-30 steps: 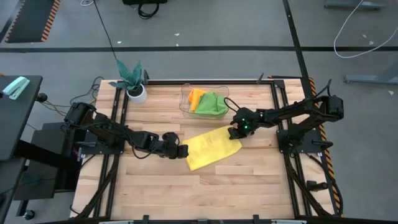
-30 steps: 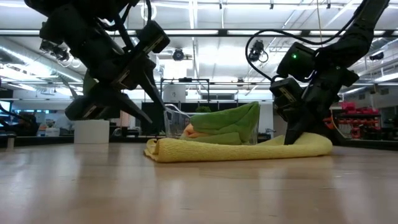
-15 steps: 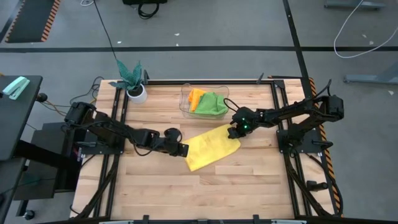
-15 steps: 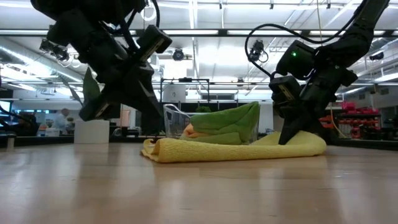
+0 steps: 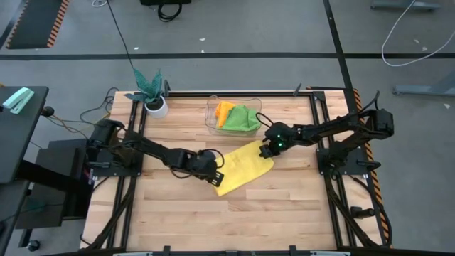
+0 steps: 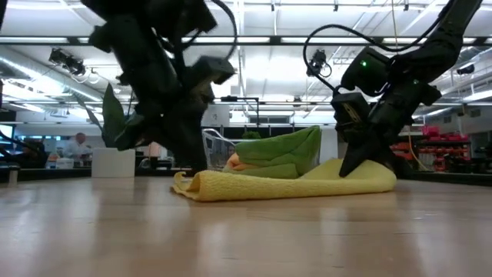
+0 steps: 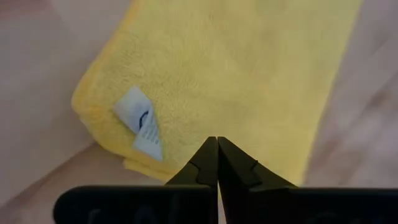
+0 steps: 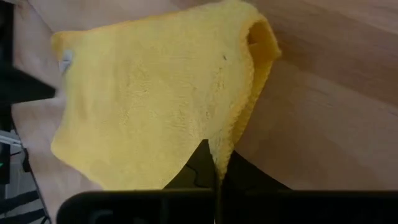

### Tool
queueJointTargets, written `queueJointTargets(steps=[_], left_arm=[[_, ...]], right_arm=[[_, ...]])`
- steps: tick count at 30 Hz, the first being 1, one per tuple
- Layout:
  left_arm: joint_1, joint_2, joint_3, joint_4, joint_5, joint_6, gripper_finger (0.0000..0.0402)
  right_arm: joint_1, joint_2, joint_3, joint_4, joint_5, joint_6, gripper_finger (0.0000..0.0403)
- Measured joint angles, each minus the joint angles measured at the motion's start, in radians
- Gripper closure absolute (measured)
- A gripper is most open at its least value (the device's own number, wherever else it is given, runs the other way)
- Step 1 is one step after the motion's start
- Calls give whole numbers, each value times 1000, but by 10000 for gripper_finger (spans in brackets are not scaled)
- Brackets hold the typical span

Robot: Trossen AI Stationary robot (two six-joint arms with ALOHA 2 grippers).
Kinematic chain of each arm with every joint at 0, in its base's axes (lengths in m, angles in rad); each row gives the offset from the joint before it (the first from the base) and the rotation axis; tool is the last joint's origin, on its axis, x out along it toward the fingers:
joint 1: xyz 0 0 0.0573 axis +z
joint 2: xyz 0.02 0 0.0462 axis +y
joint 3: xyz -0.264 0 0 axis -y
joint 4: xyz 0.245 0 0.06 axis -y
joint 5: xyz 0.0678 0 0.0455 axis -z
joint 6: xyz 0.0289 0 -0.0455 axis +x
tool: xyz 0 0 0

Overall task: Fold microfiber towels
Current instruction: Fold the yellow microfiber cloth

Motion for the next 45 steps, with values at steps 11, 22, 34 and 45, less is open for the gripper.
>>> queueJointTargets(steps=[11,22,34,45], left_arm=[[39,87,96,-142,53,44,395],[42,119,96,-178,71,22,396],[74,141,96,-177,88,43,390],[138,144,94,-164,54,120,391]], right_arm=[[68,-36,0,9,44,17,402],[149,-63,0,6,100,48,402],[318,-87,15,13,189,90,403],[357,-86,148,-84,262,65,403]])
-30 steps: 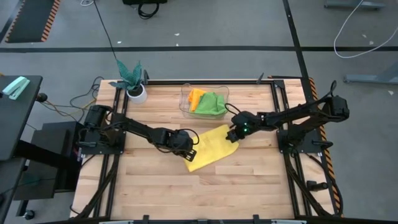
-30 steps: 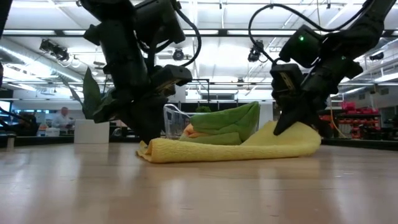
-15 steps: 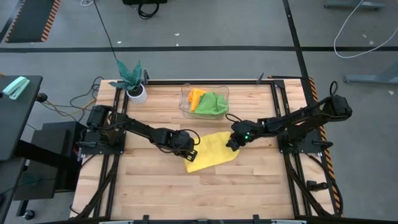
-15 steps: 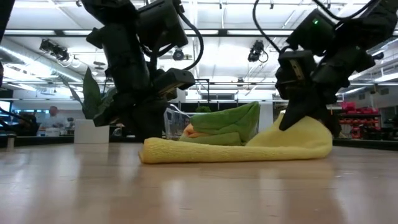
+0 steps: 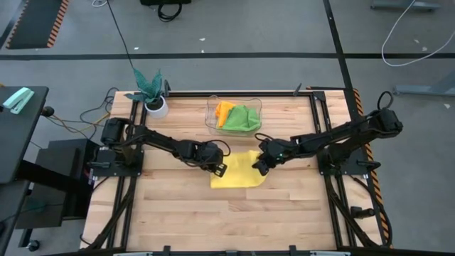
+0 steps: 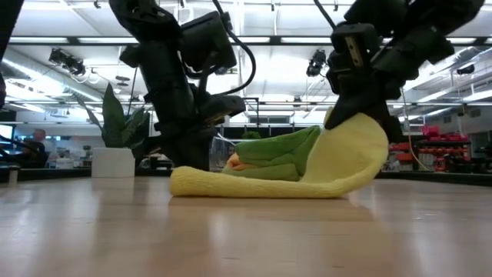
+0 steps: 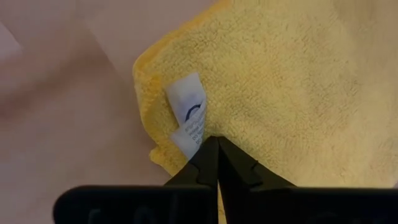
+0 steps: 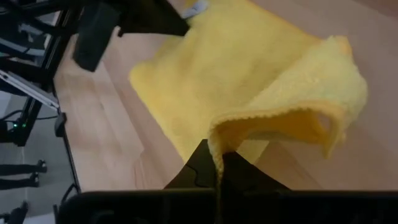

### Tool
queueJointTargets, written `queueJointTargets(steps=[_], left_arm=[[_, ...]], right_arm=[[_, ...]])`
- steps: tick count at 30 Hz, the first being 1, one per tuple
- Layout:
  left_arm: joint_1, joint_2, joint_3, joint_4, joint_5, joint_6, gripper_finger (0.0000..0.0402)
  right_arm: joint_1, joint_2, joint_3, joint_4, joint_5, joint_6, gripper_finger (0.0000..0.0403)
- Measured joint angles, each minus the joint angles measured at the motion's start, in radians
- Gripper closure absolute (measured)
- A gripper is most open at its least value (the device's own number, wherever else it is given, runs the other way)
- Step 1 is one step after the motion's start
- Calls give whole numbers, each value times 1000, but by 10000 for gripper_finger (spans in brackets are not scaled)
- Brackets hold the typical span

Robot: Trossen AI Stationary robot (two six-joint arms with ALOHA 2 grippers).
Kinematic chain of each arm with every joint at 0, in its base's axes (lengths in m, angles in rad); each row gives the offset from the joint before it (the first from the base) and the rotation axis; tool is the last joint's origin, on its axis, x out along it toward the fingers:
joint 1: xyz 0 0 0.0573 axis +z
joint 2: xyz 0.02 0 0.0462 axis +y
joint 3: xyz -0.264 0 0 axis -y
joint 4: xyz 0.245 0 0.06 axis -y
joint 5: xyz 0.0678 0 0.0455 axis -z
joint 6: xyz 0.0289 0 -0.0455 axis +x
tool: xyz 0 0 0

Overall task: Fold microfiber towels
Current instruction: Fold the yellow microfiber cloth

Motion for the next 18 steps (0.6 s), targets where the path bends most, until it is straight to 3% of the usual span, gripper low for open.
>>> queueJointTargets(steps=[18], left_arm=[[14,0,-2,114,-99,52,393]], right_arm=[[-45,182,234,-71,-39,-91,403]])
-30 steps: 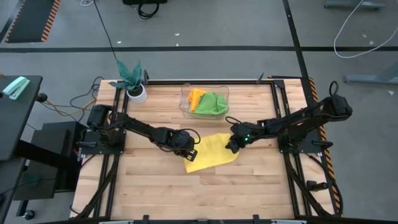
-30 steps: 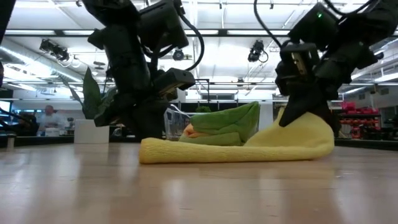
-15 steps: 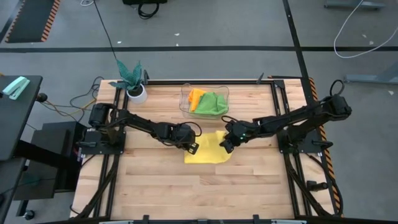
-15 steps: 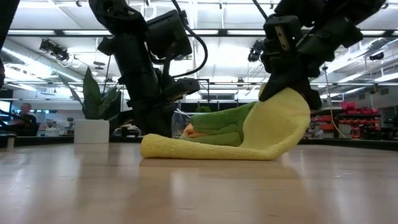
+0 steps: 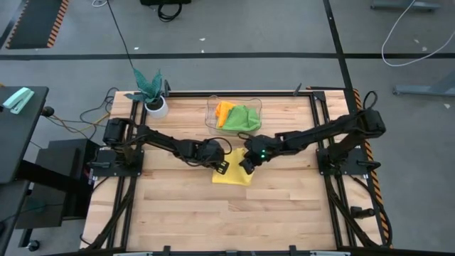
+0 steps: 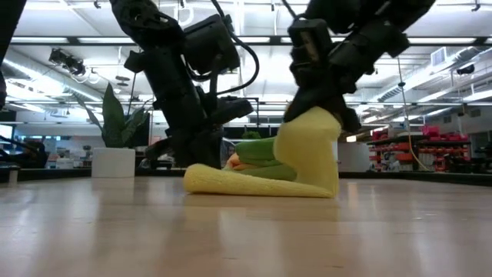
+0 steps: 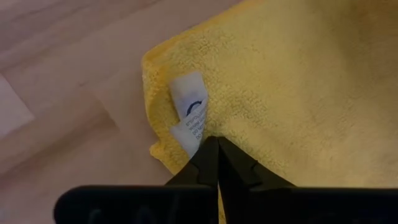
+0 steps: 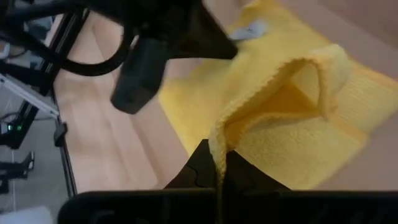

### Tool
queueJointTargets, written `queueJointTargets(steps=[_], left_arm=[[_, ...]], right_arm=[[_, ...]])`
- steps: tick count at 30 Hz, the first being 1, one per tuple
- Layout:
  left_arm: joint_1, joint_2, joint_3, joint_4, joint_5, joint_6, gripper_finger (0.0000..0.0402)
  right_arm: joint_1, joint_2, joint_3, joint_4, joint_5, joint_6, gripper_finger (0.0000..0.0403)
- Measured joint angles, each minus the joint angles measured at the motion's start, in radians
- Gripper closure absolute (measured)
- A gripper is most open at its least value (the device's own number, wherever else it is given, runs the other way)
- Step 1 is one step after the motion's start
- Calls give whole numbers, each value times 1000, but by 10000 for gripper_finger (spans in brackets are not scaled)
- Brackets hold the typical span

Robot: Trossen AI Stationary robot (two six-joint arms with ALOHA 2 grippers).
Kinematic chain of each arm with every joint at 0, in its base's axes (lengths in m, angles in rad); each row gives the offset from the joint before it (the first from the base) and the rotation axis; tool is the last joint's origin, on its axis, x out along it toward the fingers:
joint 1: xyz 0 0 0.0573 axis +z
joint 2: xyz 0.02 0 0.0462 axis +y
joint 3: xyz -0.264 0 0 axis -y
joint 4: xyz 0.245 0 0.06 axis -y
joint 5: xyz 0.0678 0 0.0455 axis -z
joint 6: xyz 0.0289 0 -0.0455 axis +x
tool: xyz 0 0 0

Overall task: Fold microfiber towels
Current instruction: Fold the yellow microfiber cloth

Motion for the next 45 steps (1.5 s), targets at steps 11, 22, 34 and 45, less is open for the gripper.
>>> queueJointTargets(steps=[11,22,34,45], left_arm=[[-23,-15,100,-163,-37,42,384],[-56,-177,104,-320,-171,25,379],[-126,-362,106,-365,-309,-19,386],[-180,-375,105,-381,-333,-88,377]], right_arm=[[-21,101,97,-30,-43,-59,403],[-61,101,94,-53,-61,-59,403],[-73,241,162,-22,-147,-103,403],[-91,405,332,-28,-192,-163,402]])
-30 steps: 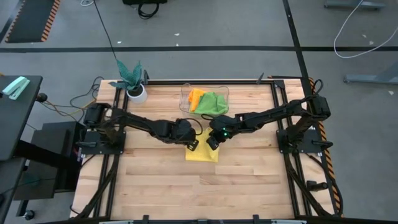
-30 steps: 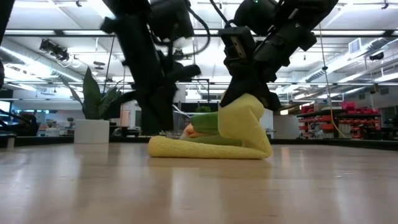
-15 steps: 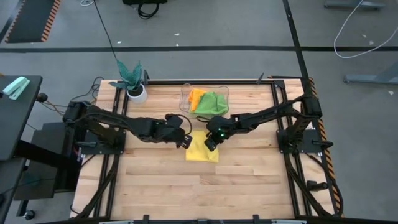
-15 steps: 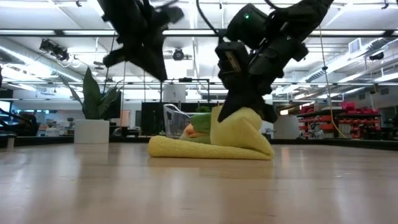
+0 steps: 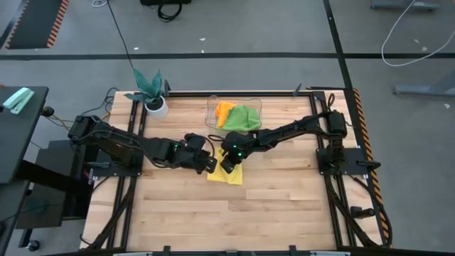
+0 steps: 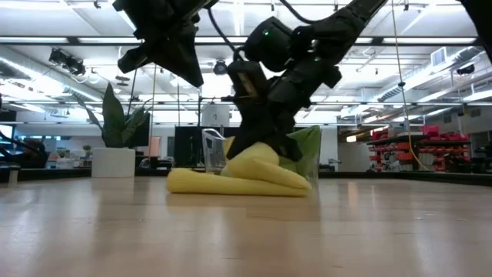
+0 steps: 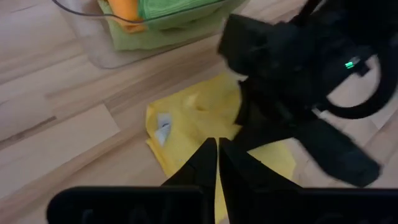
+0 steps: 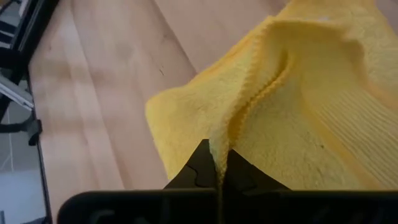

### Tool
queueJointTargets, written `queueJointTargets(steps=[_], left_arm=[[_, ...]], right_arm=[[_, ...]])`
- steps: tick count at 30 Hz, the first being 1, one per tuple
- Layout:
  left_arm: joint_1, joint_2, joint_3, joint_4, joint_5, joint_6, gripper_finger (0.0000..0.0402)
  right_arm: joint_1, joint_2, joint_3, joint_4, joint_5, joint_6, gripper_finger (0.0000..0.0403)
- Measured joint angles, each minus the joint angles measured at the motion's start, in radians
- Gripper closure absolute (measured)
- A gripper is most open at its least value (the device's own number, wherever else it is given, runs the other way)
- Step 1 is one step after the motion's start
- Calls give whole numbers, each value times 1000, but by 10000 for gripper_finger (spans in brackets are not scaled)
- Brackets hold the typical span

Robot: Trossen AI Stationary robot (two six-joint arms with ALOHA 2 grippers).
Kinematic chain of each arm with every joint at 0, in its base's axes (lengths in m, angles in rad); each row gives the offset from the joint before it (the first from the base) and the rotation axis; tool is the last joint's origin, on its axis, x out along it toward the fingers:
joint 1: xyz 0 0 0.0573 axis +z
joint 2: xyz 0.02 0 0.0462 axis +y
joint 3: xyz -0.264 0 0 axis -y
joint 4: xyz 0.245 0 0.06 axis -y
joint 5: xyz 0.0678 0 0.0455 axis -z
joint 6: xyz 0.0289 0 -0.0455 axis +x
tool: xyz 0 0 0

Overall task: Fold microfiber towels
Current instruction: Fold the yellow microfiber cloth

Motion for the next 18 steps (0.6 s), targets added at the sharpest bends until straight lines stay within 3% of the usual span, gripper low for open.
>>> queueJointTargets(steps=[8,18], left_arm=[[-46,0,0,-4,-29,-41,393],[-97,0,0,-25,-63,-100,374]], right_arm=[[-31,57,41,3,-11,-68,391],[-61,38,44,58,-22,-138,328]])
